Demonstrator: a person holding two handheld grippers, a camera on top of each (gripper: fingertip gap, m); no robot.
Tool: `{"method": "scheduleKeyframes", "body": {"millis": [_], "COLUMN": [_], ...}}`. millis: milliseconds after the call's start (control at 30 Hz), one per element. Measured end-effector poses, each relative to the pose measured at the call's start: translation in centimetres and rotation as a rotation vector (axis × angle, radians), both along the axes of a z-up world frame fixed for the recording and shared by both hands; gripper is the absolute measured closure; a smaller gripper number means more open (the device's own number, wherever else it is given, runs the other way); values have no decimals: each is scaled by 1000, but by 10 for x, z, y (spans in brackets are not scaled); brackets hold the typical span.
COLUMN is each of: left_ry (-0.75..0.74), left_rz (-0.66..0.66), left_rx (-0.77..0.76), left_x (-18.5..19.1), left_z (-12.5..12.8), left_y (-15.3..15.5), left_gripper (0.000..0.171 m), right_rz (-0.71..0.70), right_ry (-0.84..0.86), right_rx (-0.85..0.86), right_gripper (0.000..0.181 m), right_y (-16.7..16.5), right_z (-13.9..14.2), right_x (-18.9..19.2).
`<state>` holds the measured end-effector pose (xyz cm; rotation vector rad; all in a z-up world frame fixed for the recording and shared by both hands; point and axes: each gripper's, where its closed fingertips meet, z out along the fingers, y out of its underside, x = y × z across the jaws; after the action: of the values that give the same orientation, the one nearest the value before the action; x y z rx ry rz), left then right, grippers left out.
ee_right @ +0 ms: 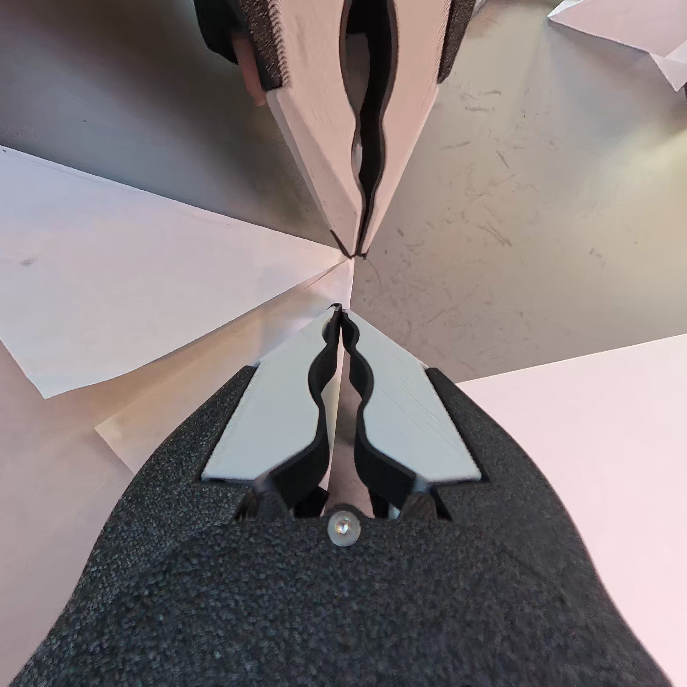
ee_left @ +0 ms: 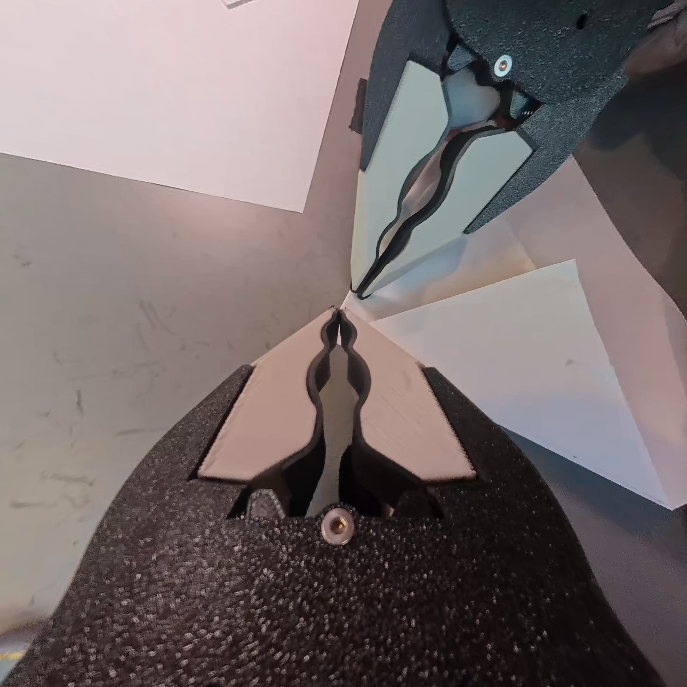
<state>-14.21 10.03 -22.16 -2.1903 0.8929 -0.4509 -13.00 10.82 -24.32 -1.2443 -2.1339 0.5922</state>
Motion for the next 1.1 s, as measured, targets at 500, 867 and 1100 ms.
{"method": "scheduleKeyframes", "body": {"millis": [500,867,1100], "left_ry": [331,492,136], "left_rz": [-85,-93,-5], "left_rx": [289,431,115], "left_x": [0,1,-2], "left_z": [-21,-19,-13], "left_y": [-2,-2,4], "left_gripper": [171,171,171], "right_rz": [-26,-49,-46], "right_ry": [-7,-20,-24], "right_rx": [-55,-51,-52], "right_gripper": [181,181,181], "right_y": [-2,-2,-1], "right_z": [1,0,0], "right_x": [1,1,1]}}
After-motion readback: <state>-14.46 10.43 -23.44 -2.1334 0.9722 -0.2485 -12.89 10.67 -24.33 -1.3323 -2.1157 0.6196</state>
